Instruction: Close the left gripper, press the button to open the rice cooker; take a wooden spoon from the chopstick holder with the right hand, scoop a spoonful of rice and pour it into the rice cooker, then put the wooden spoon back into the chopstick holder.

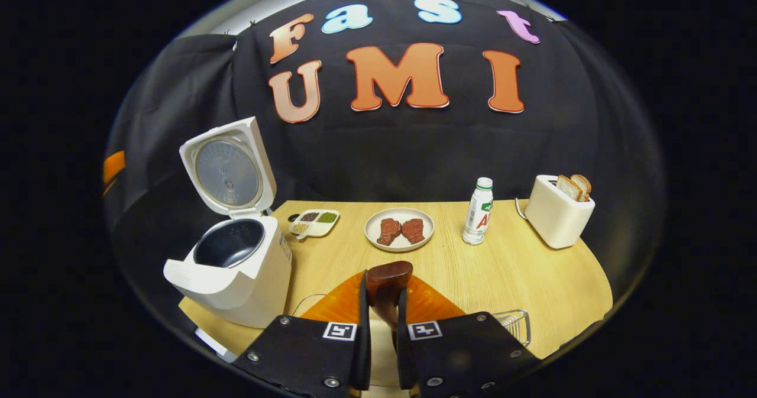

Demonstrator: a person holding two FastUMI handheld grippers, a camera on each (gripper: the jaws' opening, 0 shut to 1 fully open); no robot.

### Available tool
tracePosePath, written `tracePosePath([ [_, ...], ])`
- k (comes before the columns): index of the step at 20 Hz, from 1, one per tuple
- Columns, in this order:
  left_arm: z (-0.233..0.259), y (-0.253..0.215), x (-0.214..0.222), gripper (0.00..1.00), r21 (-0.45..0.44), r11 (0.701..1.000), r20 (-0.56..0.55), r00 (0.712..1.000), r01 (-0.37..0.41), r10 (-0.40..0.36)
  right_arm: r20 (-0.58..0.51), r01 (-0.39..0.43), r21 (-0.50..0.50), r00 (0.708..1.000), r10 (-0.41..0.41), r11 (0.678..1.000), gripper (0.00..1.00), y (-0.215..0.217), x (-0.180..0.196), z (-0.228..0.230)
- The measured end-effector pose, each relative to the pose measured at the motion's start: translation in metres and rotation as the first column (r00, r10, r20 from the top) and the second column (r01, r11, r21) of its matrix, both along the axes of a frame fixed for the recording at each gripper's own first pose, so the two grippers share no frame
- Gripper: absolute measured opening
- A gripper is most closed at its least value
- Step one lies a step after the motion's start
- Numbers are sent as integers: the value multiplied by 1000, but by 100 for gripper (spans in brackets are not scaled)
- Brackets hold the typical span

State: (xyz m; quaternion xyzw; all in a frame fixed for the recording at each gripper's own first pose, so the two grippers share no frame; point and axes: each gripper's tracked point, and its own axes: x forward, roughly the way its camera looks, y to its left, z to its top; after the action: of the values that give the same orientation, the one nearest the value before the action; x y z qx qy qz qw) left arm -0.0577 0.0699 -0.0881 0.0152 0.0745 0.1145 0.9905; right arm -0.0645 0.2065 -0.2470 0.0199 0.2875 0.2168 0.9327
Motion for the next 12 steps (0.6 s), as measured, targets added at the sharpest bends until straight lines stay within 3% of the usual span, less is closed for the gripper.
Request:
tracePosePath([
  [6,-6,7,-4,100,21,1000,-20,1000,-22,22,9,13,-36,1000,-13,999,18,5,-3,-28],
  [12,-22,3,-1,100,-28,999,-58,998,-17,15,-18,19,-80,1000,-20,997,18,13,-19,-33],
])
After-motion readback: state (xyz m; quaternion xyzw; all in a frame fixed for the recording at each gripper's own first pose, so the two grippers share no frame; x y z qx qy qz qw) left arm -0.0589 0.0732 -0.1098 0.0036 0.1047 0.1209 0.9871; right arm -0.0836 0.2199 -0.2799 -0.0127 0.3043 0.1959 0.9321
